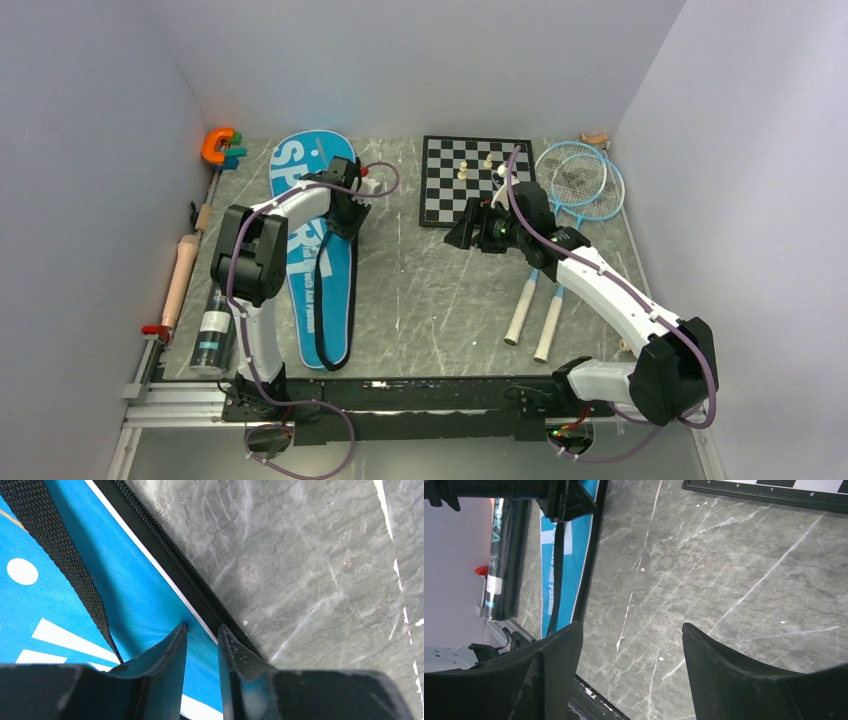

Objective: Pack up the badminton gear

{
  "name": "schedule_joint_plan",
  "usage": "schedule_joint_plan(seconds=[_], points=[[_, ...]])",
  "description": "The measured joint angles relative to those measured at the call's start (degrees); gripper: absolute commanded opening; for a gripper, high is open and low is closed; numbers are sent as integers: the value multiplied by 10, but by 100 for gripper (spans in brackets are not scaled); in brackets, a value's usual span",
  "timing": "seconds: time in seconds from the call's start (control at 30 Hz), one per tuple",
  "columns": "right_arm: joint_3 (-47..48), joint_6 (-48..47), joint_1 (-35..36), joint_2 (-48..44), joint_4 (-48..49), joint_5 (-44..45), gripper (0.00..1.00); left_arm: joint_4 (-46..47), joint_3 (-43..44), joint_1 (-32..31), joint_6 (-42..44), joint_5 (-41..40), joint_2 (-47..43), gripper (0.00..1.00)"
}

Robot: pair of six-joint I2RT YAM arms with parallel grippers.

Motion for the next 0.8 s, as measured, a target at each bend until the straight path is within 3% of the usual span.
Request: schedule_joint_plan(seconds=[0.07, 0.17, 0.37, 0.5, 0.8], points=[[0, 0, 0, 0, 0, 0, 76, -4, 5, -2, -1, -3, 4, 49], [0, 0, 0, -1, 0, 0, 76, -9, 12, -11, -1, -15, 8, 52], [0, 0, 0, -6, -2, 0, 73, -16, 20, -29, 0, -59, 17, 29], [0, -3, 0, -14, -6, 1, 70, -18, 26, -30, -2, -63, 19, 1], [0, -6, 0, -30, -8, 3, 66, -22, 30, -30, -11, -63, 19, 0]])
